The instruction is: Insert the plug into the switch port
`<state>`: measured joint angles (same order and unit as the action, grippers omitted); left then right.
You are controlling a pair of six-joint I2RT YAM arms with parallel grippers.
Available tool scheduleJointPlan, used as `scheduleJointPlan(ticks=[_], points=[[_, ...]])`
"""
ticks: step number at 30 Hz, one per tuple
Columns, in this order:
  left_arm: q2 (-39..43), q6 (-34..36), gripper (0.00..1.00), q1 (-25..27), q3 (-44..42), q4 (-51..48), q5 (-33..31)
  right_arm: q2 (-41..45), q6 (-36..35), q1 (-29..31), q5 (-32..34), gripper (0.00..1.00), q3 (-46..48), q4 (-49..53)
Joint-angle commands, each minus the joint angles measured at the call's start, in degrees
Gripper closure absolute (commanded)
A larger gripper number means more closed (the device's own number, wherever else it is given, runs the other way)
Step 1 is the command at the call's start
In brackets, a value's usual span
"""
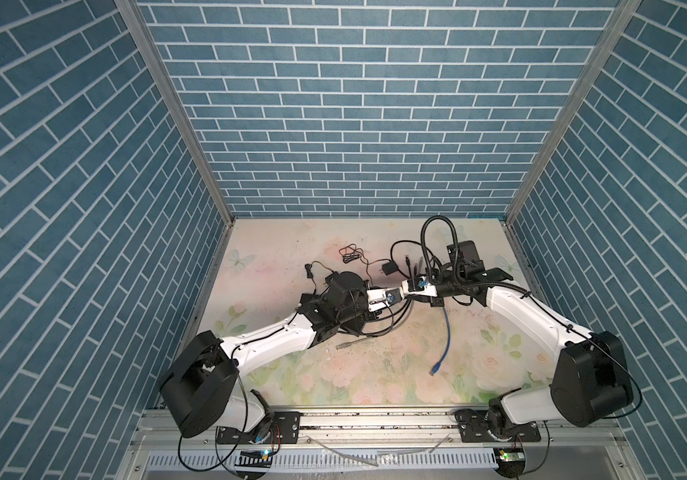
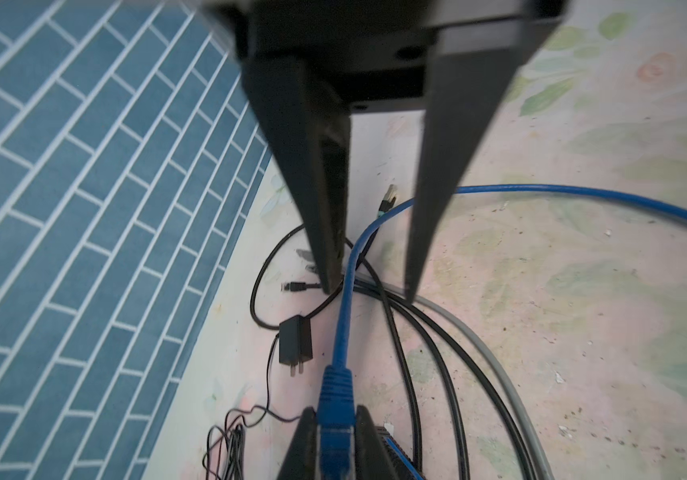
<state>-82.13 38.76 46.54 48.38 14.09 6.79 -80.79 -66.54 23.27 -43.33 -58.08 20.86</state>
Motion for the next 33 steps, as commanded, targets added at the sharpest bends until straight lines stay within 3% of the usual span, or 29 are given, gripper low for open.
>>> scheduleJointPlan(ticks=[1,6,12,24,33], points=[[-0.83,-9.97,0.96,-0.44,2.71,-1.64,-5.72,2.88,7.28,0.27,3.31,0.62,2.61,-7.18],[-0.1,-20.0,0.95,-0.66,3.13,-3.56,-5.67,4.94,12.5,0.29,4.74,0.61,6.4,-12.45],[1.74,-25.62,0.95,-0.67,2.06,-5.56,-4.92,6.94,16.26,0.29,4.27,0.61,11.57,-19.55],[3.44,-32.21,0.92,-0.67,1.93,-8.09,-3.1,5.56,15.48,2.25,2.0,0.6,19.76,-38.48],[3.28,-32.6,0.92,-0.67,1.67,-8.43,-2.92,2.53,14.39,5.26,3.15,0.6,17.63,-39.35]])
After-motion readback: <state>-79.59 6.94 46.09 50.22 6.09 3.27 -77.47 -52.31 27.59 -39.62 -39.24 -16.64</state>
